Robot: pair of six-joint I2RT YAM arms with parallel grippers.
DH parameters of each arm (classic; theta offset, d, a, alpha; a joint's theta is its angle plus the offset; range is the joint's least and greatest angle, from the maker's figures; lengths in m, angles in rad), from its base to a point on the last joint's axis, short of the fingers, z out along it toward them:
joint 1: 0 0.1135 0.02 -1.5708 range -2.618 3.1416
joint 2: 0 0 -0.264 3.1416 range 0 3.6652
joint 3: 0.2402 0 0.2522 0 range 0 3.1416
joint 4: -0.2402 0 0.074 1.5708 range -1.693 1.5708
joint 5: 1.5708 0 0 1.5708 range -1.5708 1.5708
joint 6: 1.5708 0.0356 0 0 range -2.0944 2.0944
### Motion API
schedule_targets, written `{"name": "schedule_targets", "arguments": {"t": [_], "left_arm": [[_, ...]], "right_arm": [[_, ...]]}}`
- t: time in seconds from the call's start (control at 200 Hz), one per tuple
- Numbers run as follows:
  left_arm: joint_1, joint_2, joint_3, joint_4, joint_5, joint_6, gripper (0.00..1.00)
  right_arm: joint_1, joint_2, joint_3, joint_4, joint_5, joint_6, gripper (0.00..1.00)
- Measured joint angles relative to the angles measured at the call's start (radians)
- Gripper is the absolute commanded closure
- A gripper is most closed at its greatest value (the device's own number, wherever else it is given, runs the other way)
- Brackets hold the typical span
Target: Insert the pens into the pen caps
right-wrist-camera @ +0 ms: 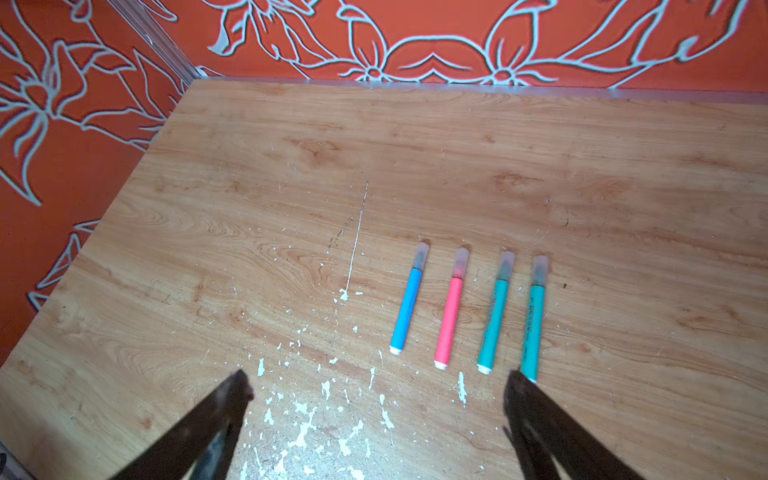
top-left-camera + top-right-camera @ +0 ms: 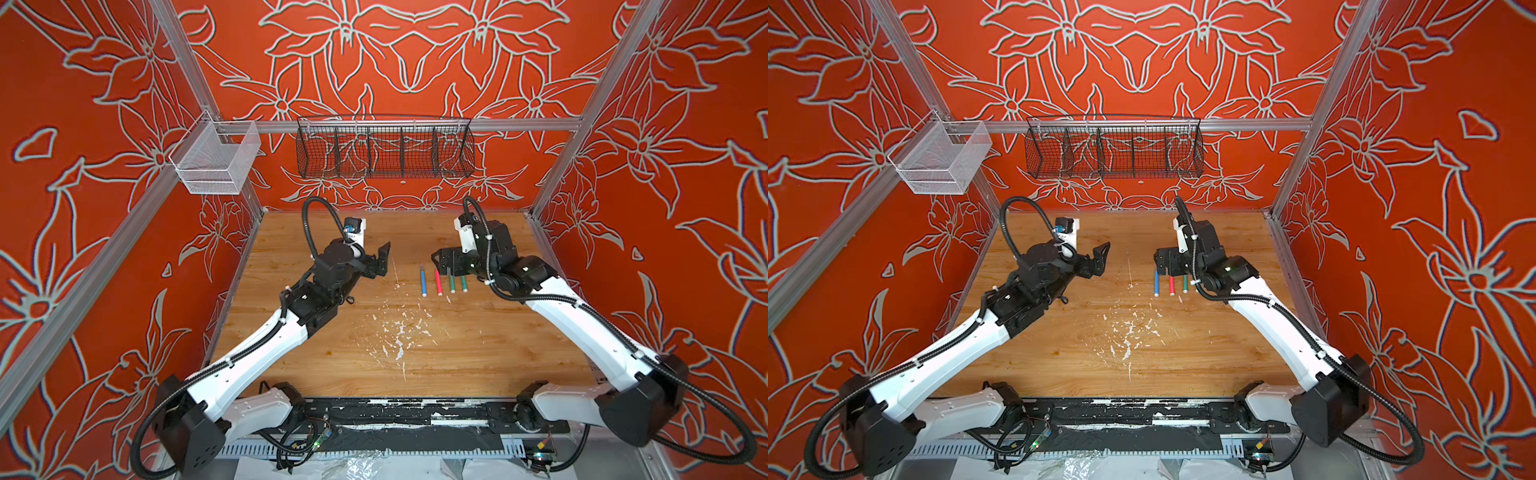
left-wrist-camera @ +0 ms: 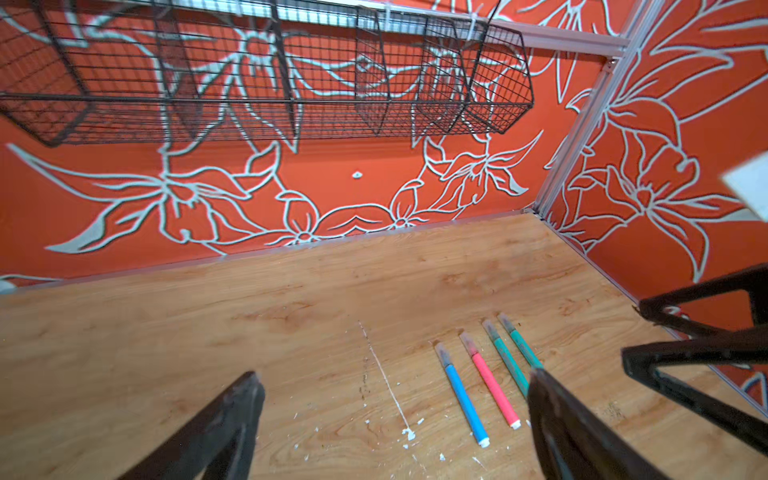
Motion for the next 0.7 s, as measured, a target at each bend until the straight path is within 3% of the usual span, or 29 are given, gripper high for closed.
{"name": "schedule_targets", "arguments": {"t": [0.135, 0.275, 0.55, 0.701], "left_arm": [[0.0, -0.163, -0.2, 0.039, -0.061, 0.045, 0.03], [0.003, -0.235, -0.369, 0.099, -0.171, 0.122, 0.03], [0.065, -0.192, -0.644, 0.474, -0.321, 0.348, 0.03], [0.175, -0.103, -0.715, 0.602, -0.315, 0.356, 0.03]], "right_arm": [[0.0, -0.041, -0.151, 0.114, 0.024, -0.02, 0.03], [0.0, -0.04, -0.193, 0.185, 0.044, -0.052, 0.03], [0.0, -0.005, -0.192, 0.275, 0.028, -0.106, 0.03], [0.0, -0.005, -0.192, 0.277, 0.027, -0.128, 0.03]]}}
